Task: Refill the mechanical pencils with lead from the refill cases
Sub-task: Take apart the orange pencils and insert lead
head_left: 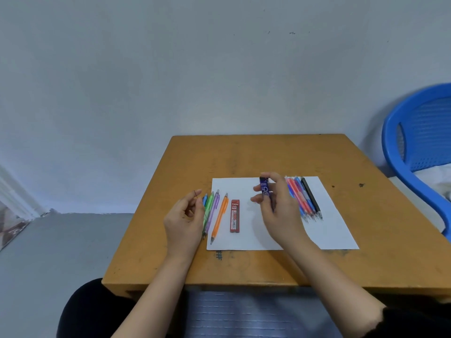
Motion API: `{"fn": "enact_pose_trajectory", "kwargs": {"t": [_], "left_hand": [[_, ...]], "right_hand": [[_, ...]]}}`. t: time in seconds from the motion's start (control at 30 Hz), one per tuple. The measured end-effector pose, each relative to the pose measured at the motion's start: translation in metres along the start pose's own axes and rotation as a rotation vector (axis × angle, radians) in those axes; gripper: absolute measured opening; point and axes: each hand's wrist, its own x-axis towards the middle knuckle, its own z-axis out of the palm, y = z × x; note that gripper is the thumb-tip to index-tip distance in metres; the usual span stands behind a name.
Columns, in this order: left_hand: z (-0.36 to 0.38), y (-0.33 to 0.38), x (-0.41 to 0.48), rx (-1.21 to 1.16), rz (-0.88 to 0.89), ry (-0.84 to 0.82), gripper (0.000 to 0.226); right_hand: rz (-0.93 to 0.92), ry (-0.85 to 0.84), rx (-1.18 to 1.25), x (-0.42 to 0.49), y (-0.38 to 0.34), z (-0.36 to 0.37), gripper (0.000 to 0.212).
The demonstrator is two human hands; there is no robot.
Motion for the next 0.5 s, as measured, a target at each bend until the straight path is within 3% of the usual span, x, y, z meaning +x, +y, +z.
{"fn": "enact_pose_trajectory", "kwargs": {"t": [0.2,0.37,0.5], "left_hand": [[0.001,-0.002,0.000,-0.019,-0.045,0.017,0.019],[0.001,-0.001,0.001,-0.039,-0.066,0.032,0.019],[0.000,-0.002,0.001,-0.044,-0.071,0.028,0.018]], "right_hand": [[0.300,-0.079,0.239,-0.001,-0.005,0.011,0.040],[0.348,-0.145,0.034,0.002,-0.004,0.013,0.045],[0.277,-0.201,-0.253,0.000,-0.005,0.016,0.038]]}}
